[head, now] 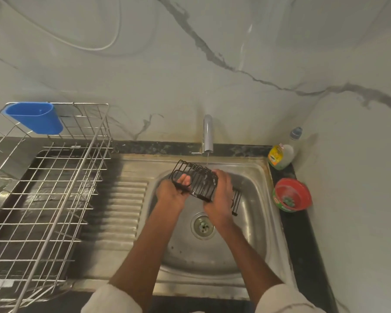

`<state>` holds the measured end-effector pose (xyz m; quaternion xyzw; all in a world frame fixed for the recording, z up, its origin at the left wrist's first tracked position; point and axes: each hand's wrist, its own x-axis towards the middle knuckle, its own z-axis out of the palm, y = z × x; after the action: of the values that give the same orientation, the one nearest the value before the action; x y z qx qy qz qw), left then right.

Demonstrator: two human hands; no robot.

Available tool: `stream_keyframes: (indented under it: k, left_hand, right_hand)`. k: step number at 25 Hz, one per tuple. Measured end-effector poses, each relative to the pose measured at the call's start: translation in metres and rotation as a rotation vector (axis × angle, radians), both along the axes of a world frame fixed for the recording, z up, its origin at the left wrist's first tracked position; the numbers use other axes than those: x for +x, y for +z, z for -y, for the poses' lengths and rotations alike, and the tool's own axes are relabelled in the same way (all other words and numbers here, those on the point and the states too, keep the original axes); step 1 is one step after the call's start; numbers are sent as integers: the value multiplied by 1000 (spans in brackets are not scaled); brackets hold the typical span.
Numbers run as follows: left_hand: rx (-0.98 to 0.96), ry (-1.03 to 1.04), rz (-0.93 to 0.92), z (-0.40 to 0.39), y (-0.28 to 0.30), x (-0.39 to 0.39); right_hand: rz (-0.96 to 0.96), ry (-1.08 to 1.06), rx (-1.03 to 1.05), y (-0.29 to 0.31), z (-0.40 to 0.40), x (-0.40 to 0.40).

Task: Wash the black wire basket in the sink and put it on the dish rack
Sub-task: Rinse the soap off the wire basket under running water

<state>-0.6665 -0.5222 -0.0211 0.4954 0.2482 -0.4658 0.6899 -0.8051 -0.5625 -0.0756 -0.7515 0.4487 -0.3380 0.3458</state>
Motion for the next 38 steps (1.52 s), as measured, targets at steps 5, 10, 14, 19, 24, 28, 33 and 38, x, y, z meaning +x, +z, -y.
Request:
stream_keyframes:
  k: [5,10,14,19,24,28,33,38]
  left_hand:
    - [-32,-110,-27,28,-6,-4]
    - [-57,-390,164,48,2,-23]
    - [66,-735,485,53,13,-29]
    - [24,-844,484,46,13,2]
    - [-112,-731,412,14,-7,47]
    - [-199,-519,135,-17,-35,71]
    - [51,-441,194,-37,-59,73]
    - [108,-408,71,-55,-82,59]
  right_hand:
    - [-11,27,13,-2,-8,-26]
    - [245,53,299,-29,-9,-64]
    - [339,-247,668,-46,-1,-82]
    - [255,-261,977,-52,8,-75]
    - [429,-363,1128,-49,35,-63]
    - [342,-189,1154,-30,54,-55]
    - [230,-115,998,11,66,-29]
    - [71,30,675,52,74,0]
